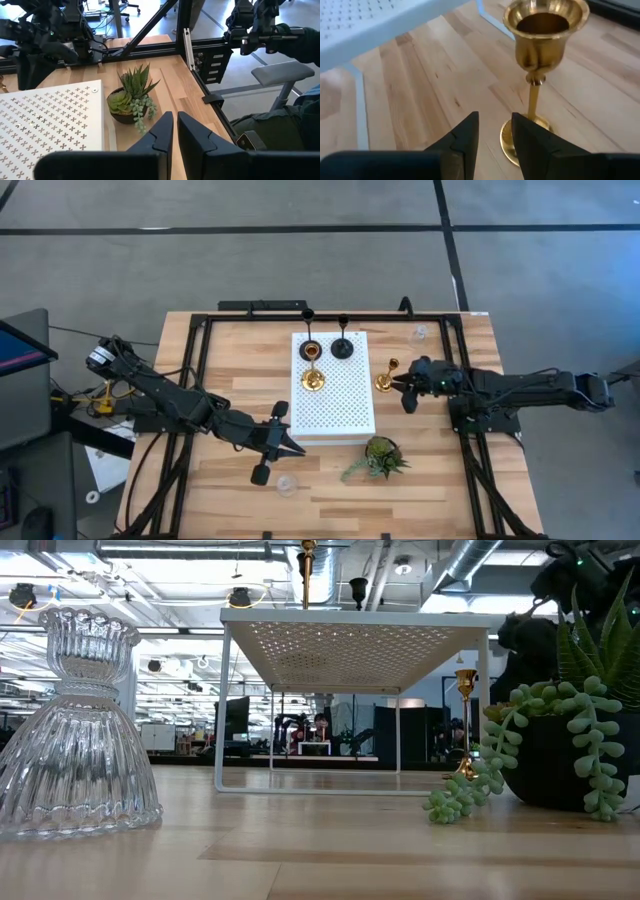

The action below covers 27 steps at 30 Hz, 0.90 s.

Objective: Pick & Place candle stick holders
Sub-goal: Put the gold candle holder on the shelf

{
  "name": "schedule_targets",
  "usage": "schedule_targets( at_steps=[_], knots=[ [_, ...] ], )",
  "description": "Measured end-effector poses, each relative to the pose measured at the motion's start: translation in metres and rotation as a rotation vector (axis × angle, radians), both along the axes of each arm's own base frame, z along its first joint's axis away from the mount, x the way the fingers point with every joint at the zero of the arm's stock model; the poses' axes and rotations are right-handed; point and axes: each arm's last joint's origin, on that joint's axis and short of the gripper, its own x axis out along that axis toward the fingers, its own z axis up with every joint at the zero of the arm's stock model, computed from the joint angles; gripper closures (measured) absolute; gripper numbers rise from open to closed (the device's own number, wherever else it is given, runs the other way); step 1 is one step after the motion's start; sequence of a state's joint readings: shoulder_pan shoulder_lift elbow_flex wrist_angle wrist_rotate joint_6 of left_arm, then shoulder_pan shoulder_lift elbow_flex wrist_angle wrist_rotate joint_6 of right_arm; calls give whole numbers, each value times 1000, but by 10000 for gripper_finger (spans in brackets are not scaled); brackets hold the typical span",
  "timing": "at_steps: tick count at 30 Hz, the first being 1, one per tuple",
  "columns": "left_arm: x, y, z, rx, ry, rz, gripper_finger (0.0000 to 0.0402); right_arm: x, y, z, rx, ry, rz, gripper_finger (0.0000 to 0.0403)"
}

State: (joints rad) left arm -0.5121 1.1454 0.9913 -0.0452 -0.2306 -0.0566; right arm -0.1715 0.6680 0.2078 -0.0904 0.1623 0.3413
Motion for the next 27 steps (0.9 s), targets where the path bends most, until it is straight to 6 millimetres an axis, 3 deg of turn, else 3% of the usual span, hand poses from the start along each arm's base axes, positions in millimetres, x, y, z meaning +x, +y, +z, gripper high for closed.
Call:
schedule_targets(
  at_steps=[13, 27],
  knots=[
    [0, 0, 0, 0, 0, 0, 376, -4, -6, -14, -36, 7, -77, 295],
    [0, 0, 0, 0, 0, 0, 376, 18, -13, -24, -74, 5, -67, 295]
  ],
)
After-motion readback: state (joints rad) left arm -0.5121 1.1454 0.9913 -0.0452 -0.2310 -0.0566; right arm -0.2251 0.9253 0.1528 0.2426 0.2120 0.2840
